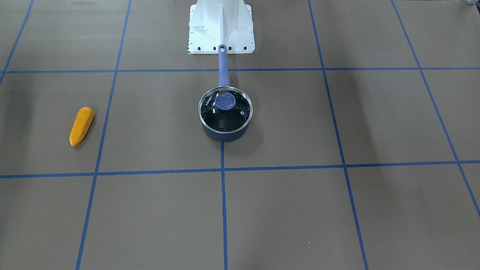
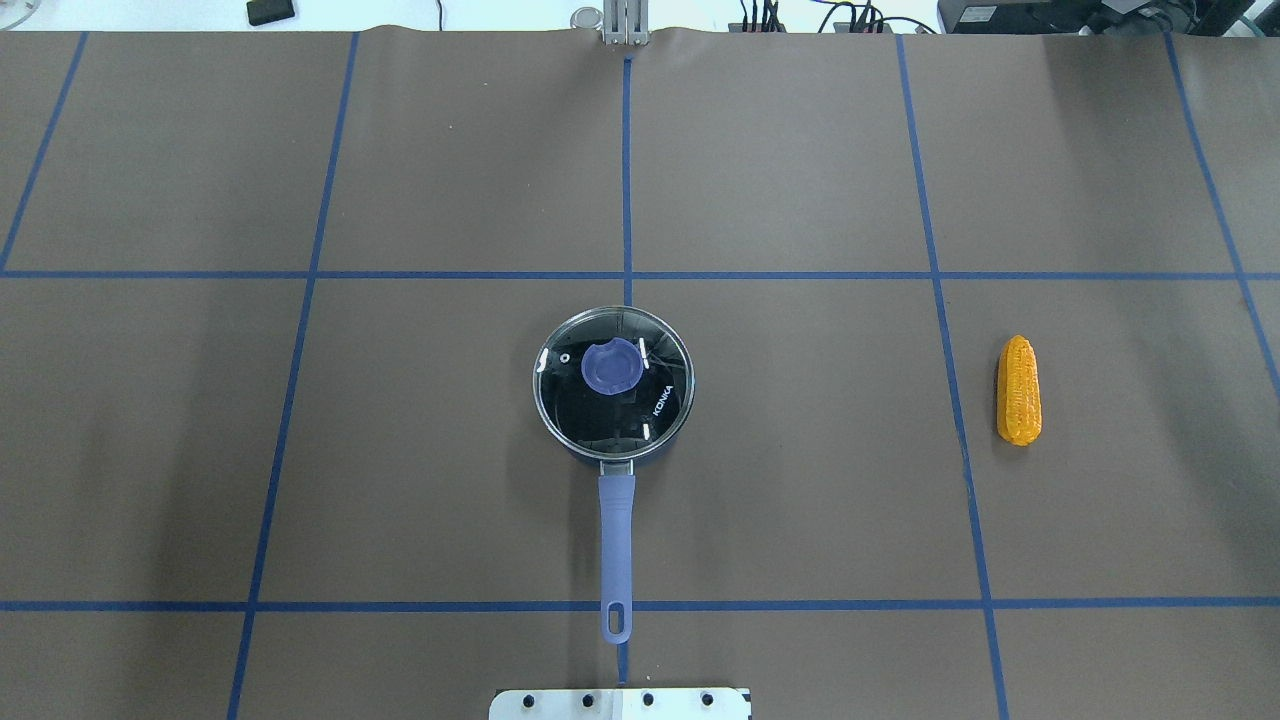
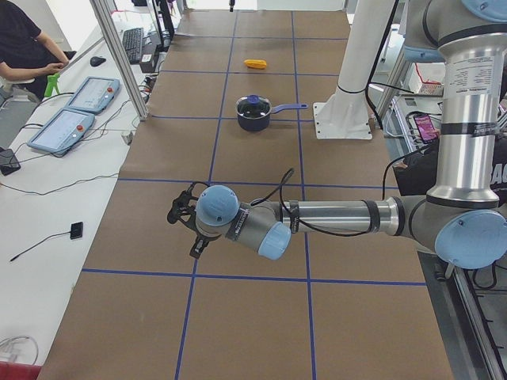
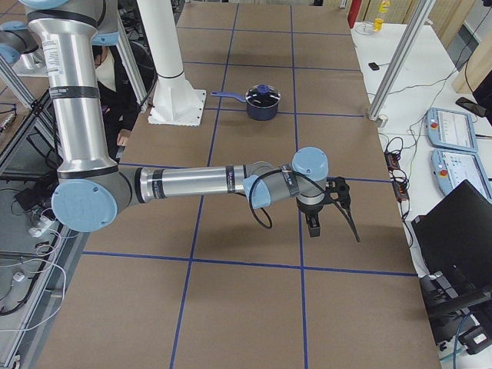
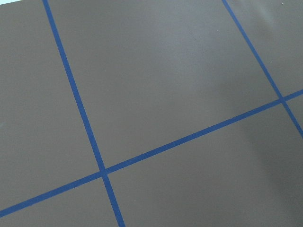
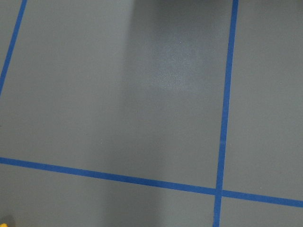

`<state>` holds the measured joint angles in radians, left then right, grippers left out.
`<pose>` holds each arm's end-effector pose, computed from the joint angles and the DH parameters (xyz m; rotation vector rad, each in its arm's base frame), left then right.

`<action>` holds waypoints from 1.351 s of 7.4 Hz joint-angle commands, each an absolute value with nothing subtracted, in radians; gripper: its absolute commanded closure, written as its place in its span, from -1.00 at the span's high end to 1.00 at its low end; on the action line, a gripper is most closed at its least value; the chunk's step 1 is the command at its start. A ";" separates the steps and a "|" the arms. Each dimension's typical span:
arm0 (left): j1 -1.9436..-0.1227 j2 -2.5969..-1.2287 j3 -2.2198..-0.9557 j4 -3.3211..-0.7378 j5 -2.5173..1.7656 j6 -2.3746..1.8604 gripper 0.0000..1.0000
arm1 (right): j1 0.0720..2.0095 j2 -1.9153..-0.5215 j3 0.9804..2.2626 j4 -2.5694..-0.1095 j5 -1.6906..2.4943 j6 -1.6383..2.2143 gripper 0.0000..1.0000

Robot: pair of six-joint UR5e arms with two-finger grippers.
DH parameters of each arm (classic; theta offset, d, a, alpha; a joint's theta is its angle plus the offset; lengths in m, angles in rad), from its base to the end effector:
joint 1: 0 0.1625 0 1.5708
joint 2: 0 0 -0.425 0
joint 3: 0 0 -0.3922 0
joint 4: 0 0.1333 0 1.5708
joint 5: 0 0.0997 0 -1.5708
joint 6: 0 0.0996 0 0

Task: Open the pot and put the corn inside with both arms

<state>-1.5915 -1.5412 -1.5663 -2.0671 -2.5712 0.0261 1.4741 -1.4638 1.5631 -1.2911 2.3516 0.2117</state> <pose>-0.0597 -0.4915 0.6044 0.4456 0.9719 0.2359 0.0094 -0.5580 0.5750 0.2365 -0.8165 -0.0399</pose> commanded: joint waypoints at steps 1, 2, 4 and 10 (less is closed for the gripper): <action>-1.591 -1.542 -1.566 -2.066 -2.571 0.025 0.94 | 1.474 -1.462 1.566 -1.292 2.353 0.213 1.00; -1.591 -1.542 -1.568 -2.068 -2.571 0.025 0.94 | 1.474 -1.441 1.572 -1.292 2.370 0.215 1.00; -1.591 -1.561 -1.568 -2.062 -2.571 0.017 0.94 | 1.473 -1.436 1.536 -1.286 2.378 0.232 1.00; -1.470 -1.772 -1.617 -2.063 -2.568 -0.406 0.94 | 1.137 -1.390 1.666 -1.290 2.278 0.656 1.00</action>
